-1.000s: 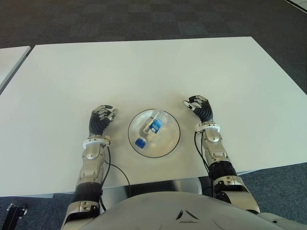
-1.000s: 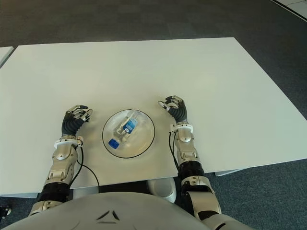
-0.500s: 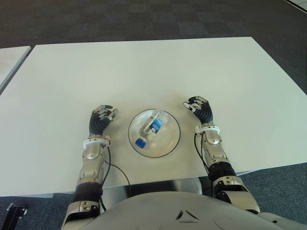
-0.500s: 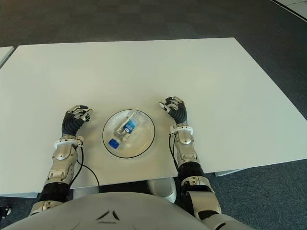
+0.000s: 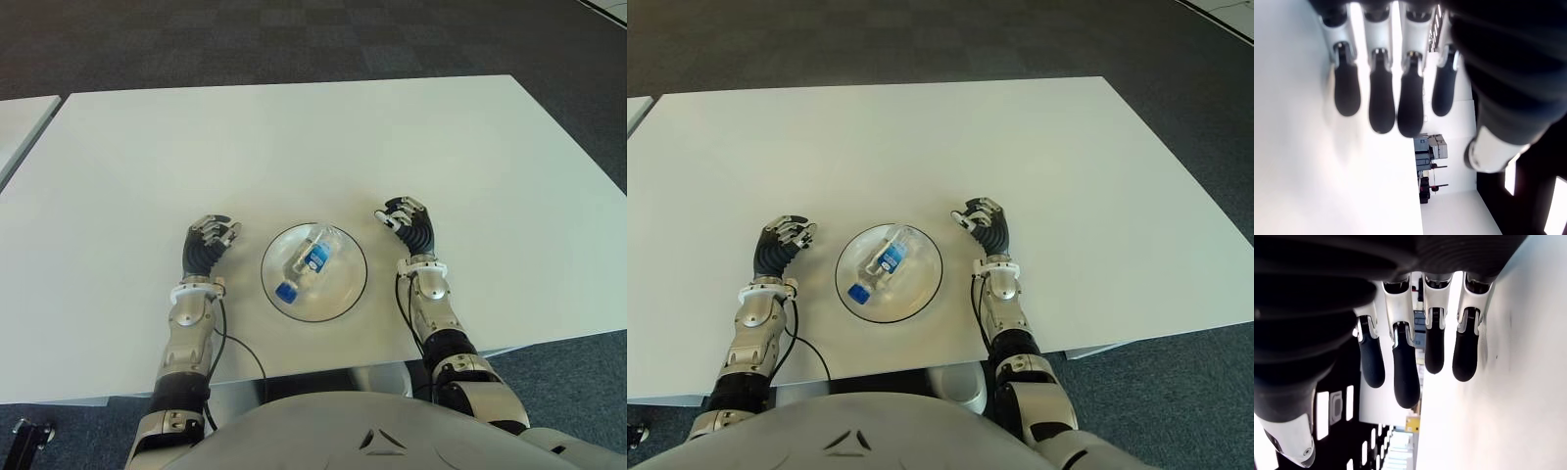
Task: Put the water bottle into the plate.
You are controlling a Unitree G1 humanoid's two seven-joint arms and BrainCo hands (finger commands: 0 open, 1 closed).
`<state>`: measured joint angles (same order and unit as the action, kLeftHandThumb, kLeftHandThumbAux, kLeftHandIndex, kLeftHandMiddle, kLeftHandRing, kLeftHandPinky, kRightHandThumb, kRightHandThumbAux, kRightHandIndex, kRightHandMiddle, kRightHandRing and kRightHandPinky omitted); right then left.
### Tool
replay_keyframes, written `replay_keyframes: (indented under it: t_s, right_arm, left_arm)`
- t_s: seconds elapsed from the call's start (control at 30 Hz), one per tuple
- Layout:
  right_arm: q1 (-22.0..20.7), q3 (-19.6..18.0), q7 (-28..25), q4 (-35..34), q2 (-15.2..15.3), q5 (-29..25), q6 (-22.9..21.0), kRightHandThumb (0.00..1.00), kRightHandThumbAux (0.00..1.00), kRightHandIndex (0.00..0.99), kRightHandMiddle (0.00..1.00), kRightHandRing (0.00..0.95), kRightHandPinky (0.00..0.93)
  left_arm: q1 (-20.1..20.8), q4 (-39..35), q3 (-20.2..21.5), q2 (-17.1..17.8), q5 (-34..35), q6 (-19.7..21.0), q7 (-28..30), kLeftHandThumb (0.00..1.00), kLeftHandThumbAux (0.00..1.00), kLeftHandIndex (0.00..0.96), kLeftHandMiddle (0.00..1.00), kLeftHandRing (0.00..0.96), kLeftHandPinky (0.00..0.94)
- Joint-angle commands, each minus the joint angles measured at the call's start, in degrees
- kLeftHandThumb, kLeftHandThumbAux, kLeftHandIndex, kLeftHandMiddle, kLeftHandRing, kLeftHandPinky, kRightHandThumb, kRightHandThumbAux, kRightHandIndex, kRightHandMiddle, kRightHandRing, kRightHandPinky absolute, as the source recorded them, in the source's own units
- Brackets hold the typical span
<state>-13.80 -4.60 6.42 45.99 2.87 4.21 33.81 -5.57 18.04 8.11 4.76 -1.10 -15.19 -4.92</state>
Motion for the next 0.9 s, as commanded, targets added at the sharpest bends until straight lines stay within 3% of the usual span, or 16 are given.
replay_keyframes:
  t_s: [0.03,0.9]
  right_arm:
    - [0.2,-0.5,0.5,3.6,-0.6,-0.8,1.2,0.845,0.682,0.42,0.584,0.866,0.863]
    - [-0.1,-1.1,2.5,3.2,-1.8,-0.8,-0.6,0.85,0.68,0.436,0.619,0.854,0.863]
  left_arm:
    - [-0.2,0.8,0.0,0.1,-0.6,0.1,-0.6,0.708,0.711,0.435,0.613,0.593,0.582]
    - [0.0,0.6,0.5,-0.2,2.1,0.7,0.9,0.708,0.709,0.435,0.618,0.601,0.578]
